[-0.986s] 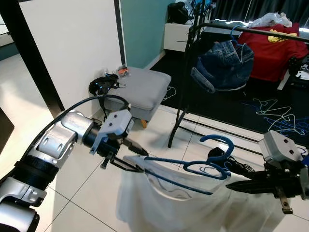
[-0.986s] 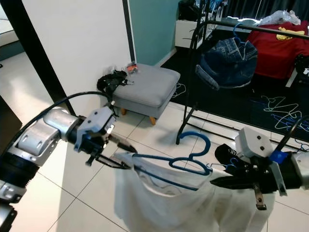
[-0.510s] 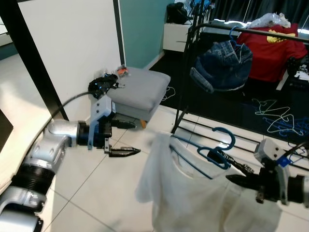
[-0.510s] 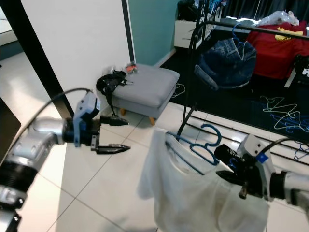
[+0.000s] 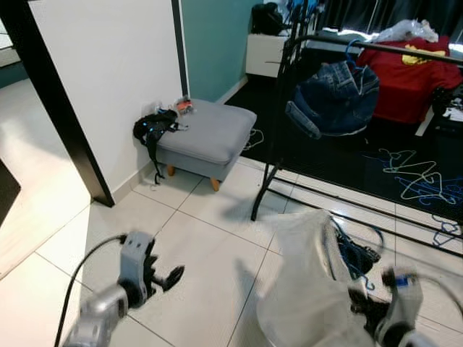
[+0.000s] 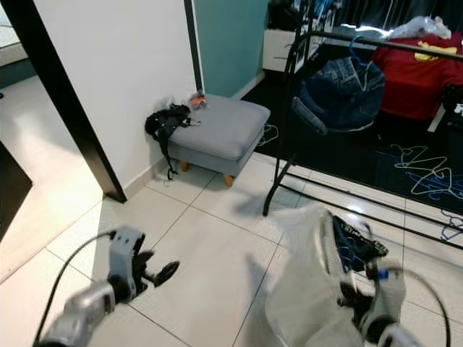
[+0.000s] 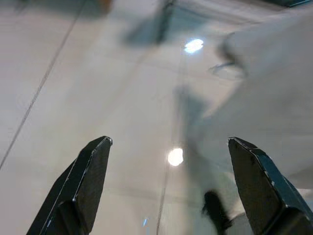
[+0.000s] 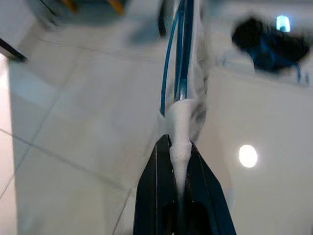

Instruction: Hang hanger

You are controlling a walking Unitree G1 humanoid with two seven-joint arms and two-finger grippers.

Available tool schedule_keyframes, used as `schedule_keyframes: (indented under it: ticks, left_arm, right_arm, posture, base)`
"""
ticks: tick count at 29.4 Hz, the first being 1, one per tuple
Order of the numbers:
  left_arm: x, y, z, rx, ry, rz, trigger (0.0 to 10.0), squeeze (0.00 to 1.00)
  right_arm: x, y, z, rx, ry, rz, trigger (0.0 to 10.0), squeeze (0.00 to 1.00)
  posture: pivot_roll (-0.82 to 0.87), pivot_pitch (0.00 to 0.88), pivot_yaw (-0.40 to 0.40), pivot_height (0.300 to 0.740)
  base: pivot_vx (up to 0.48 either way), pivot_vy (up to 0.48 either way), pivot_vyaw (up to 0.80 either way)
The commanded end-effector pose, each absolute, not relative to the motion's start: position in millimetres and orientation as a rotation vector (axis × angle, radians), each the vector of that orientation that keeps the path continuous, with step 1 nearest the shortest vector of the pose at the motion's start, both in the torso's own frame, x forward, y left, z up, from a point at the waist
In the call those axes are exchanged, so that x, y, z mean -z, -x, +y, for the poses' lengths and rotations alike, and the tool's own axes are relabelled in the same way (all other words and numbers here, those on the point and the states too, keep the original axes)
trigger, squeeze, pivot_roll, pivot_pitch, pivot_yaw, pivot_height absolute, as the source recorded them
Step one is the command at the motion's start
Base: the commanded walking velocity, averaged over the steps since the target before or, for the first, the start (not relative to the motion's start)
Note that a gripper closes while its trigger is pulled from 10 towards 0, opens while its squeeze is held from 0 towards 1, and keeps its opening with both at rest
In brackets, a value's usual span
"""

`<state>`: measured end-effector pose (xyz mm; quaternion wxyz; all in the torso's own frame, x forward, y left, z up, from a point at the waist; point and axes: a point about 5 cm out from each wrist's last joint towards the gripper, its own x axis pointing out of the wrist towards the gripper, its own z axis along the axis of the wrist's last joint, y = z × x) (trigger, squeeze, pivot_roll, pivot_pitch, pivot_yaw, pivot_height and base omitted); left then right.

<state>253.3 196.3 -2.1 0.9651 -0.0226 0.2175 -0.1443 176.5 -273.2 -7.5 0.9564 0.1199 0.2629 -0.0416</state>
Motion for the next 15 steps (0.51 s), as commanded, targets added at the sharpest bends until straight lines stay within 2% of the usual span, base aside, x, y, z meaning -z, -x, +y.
schedule_keyframes:
  ticks: [1, 5, 7, 10, 15]
  left_arm:
    - [11, -244, 205, 0.202, 0.032, 0.462, 10.0, 0.00]
    - [35, -215, 217, 0.109, 0.054, 0.563, 10.0, 0.00]
    - [35, -215, 217, 0.109, 0.054, 0.563, 10.0, 0.00]
    - [55, -184, 219, 0.077, 0.113, 0.646, 10.0, 0.00]
    - [58, -177, 219, 0.068, 0.139, 0.654, 10.0, 0.00]
  right_arm:
    - [16, -168, -274, 0.140, -0.217, 0.532, 10.0, 0.00]
    - [40, -142, -265, 0.201, -0.232, 0.601, 10.0, 0.00]
    - [40, -142, -265, 0.201, -0.232, 0.601, 10.0, 0.00]
    - [62, -113, -273, 0.277, -0.260, 0.682, 10.0, 0.00]
    - [67, -99, -281, 0.319, -0.276, 0.699, 10.0, 0.00]
  posture:
    - [0.06, 0.080, -0.008, 0.740]
    - [0.06, 0.072, -0.003, 0.740]
    - [0.06, 0.072, -0.003, 0.740]
    - [0.07, 0.062, -0.002, 0.740]
    - [0.07, 0.060, 0.000, 0.740]
  base:
    - [0.000, 0.000, 0.00]
    - [0.000, 0.000, 0.00]
    - [0.000, 0.000, 0.00]
    - [0.000, 0.000, 0.00]
    - [0.000, 0.000, 0.00]
